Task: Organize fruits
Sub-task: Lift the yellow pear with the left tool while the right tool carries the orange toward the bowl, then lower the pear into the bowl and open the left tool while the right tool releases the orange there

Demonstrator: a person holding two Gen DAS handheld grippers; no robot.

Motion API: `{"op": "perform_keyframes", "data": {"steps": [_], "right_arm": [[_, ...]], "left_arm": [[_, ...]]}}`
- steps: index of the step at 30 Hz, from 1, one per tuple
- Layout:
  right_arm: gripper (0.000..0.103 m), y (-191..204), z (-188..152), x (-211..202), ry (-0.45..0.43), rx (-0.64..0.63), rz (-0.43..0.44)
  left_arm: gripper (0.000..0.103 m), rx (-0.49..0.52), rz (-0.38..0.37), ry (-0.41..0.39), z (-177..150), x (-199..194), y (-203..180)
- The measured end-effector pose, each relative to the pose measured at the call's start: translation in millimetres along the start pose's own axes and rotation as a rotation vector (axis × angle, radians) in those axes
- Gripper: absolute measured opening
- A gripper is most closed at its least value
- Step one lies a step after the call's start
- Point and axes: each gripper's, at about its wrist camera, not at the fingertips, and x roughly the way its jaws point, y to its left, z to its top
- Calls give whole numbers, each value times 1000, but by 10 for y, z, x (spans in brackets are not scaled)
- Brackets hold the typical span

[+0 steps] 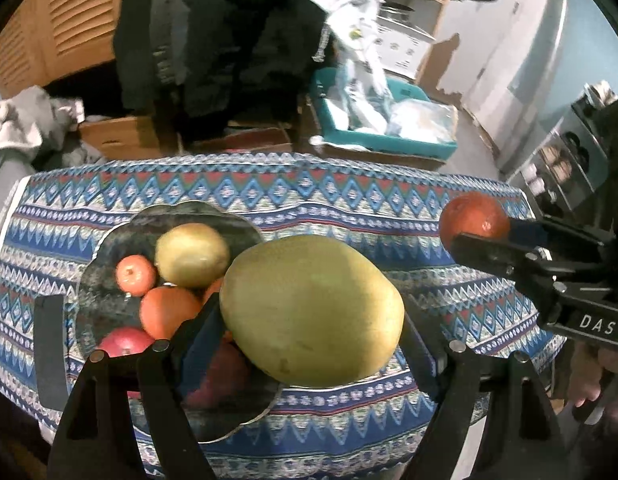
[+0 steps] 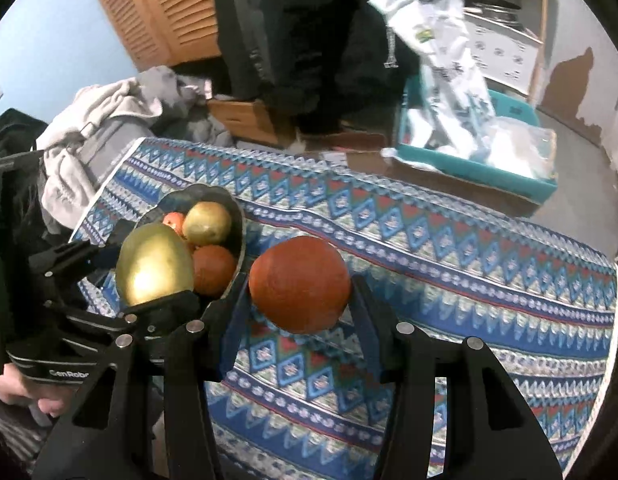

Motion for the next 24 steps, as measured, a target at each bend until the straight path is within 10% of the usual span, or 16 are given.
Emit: {"op": "perform_keyframes", "data": {"steps": [24], "right_arm": [[50,756,458,838,76,-99,96]], "left_arm": [[83,-204,76,7,-27,96,1255]]}}
